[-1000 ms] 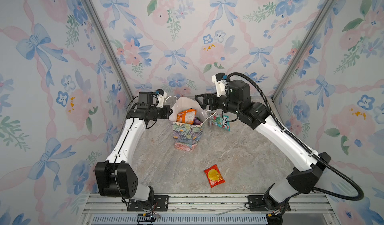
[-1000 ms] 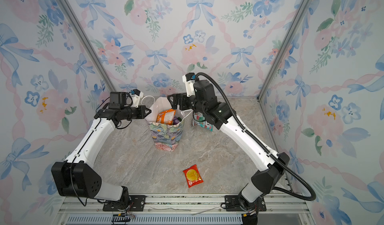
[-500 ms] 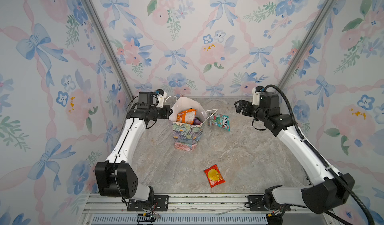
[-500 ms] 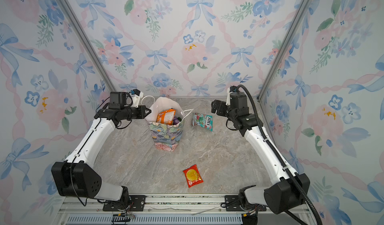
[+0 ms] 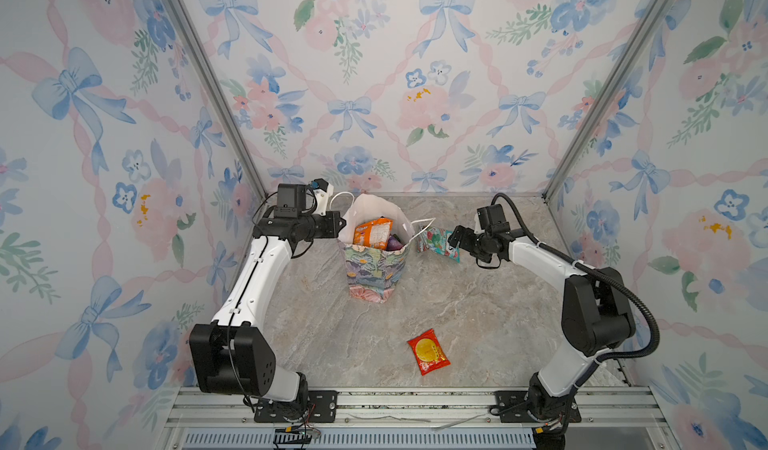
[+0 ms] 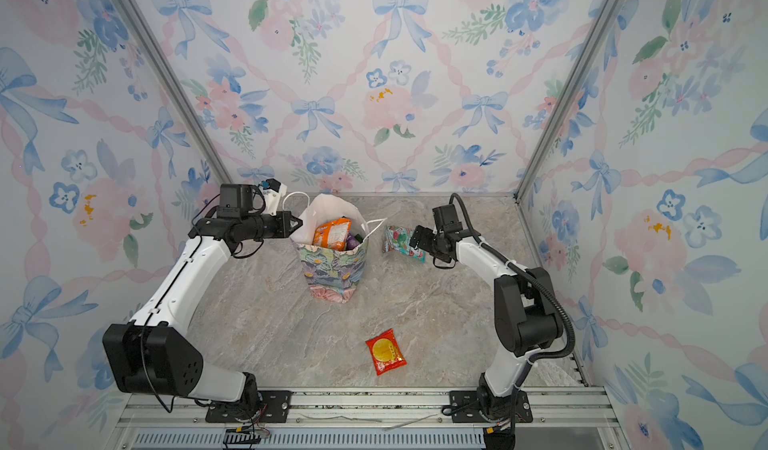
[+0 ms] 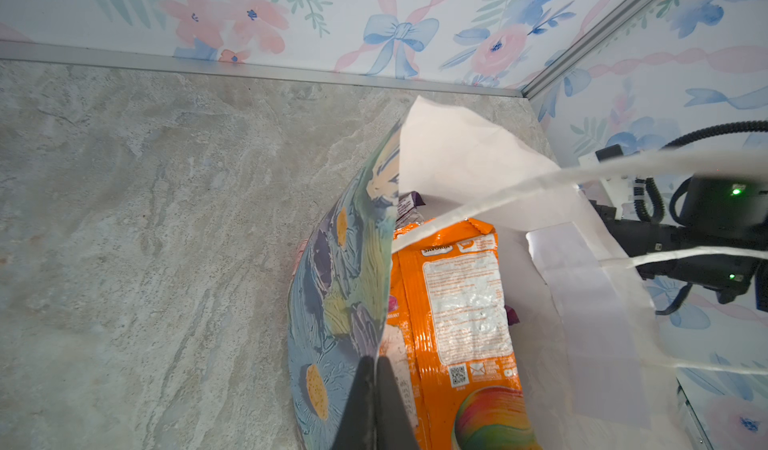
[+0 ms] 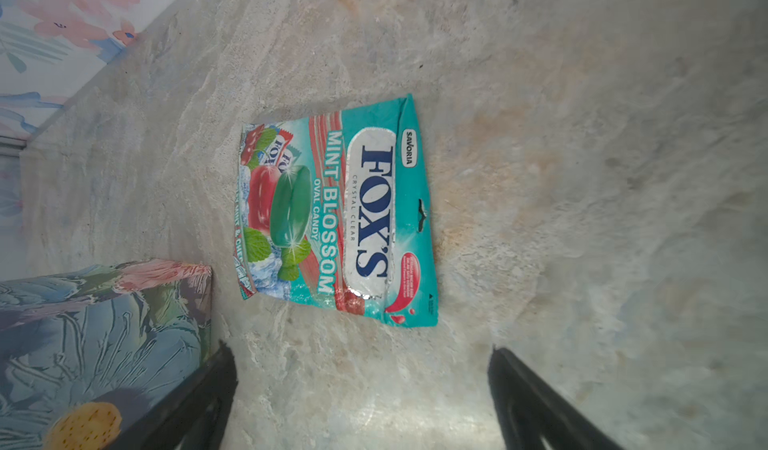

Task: Place the snacks into the paper bag
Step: 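Raise the right gripper and move it to the teal FOX'S packet, then lower the right gripper onto the teal FOX'S packet and close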

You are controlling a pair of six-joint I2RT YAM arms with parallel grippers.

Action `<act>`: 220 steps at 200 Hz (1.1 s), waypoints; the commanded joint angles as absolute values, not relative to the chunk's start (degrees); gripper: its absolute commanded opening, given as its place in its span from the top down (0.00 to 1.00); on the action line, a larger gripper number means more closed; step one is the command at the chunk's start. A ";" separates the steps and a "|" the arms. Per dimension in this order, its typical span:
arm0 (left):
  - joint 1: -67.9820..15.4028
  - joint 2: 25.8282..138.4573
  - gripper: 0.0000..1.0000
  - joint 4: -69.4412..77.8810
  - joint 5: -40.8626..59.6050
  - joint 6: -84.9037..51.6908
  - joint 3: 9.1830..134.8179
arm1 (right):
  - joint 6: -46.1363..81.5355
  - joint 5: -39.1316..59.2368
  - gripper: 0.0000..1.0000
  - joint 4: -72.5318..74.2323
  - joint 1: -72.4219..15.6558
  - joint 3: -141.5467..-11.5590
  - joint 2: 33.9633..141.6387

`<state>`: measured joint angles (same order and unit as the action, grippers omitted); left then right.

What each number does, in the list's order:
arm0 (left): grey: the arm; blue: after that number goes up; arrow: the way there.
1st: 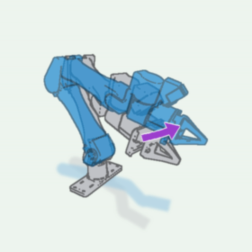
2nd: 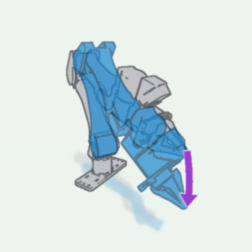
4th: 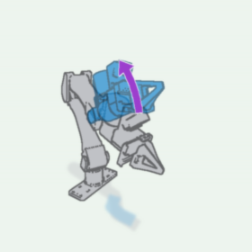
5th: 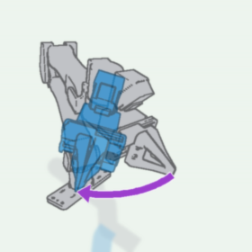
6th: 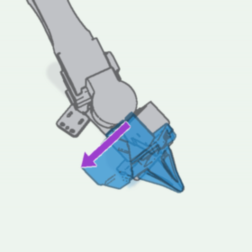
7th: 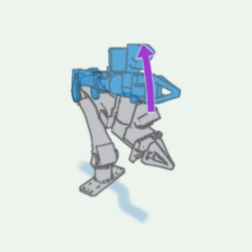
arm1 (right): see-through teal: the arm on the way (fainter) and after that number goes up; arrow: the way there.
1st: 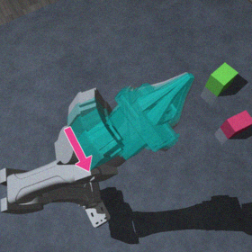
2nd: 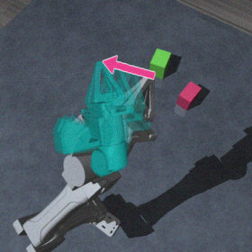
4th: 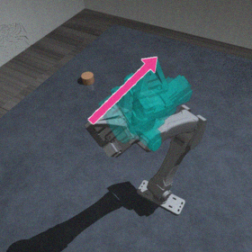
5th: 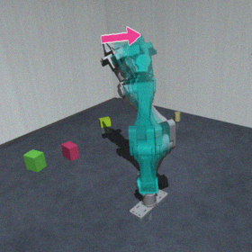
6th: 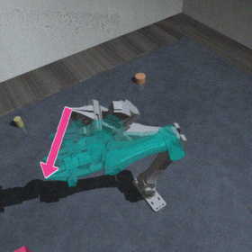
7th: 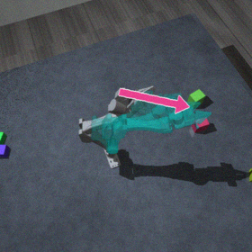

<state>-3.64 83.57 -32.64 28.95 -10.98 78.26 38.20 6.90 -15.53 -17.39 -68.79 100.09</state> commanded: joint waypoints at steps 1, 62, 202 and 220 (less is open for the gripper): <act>-3.78 83.76 1.00 -34.45 28.12 -9.84 76.75 | 48.32 7.11 0.03 -6.35 -19.70 -63.51 97.34; -3.69 83.51 1.00 -34.50 28.10 -9.81 76.65 | 60.08 4.30 0.03 6.51 -22.67 -53.85 97.30; -3.21 83.15 1.00 -34.46 28.12 -9.67 76.66 | 71.85 3.97 0.24 18.89 -22.34 -54.46 106.83; -3.23 83.21 1.00 -34.45 28.21 -9.67 76.64 | 72.57 4.48 0.26 19.62 -21.54 -55.17 108.33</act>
